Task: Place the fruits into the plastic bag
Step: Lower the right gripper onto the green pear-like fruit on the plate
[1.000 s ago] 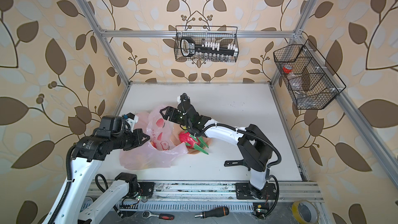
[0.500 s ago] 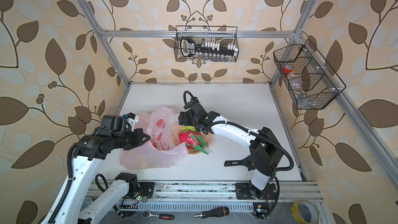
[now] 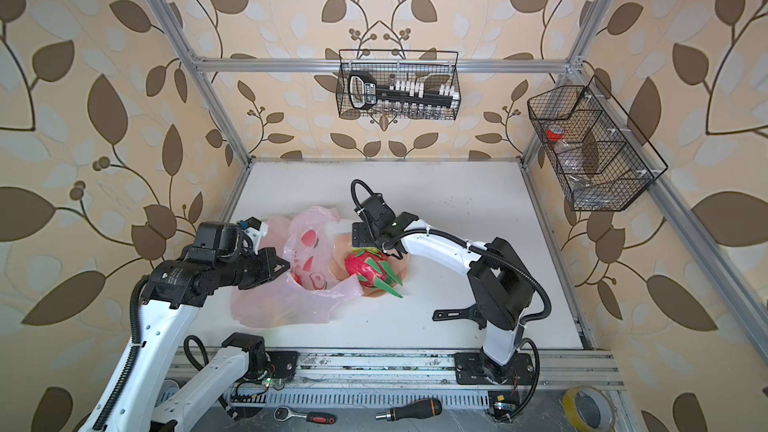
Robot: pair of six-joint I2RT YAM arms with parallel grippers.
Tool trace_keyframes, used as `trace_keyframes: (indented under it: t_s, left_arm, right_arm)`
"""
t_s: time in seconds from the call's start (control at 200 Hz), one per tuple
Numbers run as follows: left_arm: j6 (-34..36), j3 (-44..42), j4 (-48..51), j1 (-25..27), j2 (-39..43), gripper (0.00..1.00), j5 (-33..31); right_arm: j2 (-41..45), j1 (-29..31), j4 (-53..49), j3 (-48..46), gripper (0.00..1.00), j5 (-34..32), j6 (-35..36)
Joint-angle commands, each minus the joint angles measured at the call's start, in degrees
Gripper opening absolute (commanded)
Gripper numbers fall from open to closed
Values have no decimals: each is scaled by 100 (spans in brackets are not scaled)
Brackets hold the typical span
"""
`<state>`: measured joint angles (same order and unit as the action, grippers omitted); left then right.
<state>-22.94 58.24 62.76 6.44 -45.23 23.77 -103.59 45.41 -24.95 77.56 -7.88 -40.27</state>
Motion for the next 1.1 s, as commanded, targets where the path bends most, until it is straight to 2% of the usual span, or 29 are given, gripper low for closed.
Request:
trace_keyframes:
  t_s: [0.0,0.635,1.095]
  left_arm:
    - [26,89,17,41,15,0,58]
    - [2,135,17,37,41,0,75]
    - [-9,144,1,36,10,0,67]
  right_arm:
    - [-252,-32,-230,280,88,41,132]
    - [-959,-23,-614,559,87,-38,218]
    - [-1157,-35,-619,559,77,-47,210]
